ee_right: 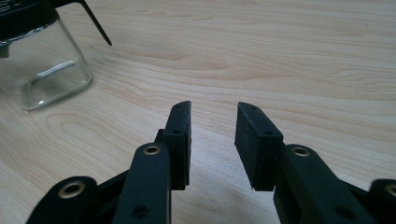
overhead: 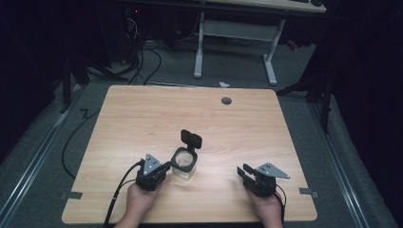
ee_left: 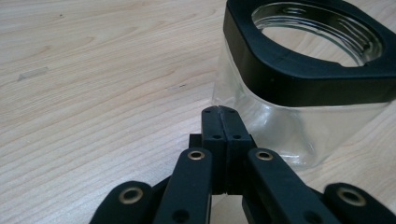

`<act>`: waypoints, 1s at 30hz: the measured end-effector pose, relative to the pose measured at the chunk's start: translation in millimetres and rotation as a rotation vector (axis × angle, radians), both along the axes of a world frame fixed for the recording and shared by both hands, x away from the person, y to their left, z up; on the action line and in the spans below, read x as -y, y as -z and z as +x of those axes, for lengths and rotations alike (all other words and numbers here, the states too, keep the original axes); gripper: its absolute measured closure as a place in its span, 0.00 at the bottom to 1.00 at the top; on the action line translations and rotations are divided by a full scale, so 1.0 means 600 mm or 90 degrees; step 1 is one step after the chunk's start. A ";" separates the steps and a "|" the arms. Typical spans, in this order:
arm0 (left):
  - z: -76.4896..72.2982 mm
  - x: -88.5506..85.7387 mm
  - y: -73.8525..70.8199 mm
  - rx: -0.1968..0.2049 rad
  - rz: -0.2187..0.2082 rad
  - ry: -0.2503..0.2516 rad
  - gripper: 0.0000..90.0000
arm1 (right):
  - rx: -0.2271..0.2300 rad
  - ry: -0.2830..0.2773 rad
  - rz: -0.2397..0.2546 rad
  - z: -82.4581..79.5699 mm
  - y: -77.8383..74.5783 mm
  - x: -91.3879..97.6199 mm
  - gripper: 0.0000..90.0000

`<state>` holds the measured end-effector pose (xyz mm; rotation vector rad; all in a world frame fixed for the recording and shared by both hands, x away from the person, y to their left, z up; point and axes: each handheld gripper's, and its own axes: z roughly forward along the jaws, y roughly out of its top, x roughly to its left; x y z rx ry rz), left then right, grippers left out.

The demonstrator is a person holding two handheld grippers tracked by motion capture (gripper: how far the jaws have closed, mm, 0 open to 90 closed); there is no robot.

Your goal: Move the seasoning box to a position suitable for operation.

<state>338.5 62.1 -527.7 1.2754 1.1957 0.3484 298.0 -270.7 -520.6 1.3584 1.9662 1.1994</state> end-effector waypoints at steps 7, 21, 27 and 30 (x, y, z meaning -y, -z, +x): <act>-0.019 0.009 -0.002 0.002 -0.002 0.018 1.00 | 0.003 -0.003 -0.001 -0.001 -0.001 0.001 0.76; -0.042 0.026 0.002 0.004 0.008 0.043 1.00 | 0.001 -0.009 -0.002 -0.003 -0.002 -0.003 0.77; -0.043 0.015 -0.003 0.007 0.006 0.042 0.95 | 0.002 -0.011 -0.004 -0.003 -0.003 -0.004 0.78; -0.039 0.004 -0.003 0.007 0.008 0.037 0.93 | 0.008 -0.015 -0.016 -0.004 -0.004 -0.009 0.77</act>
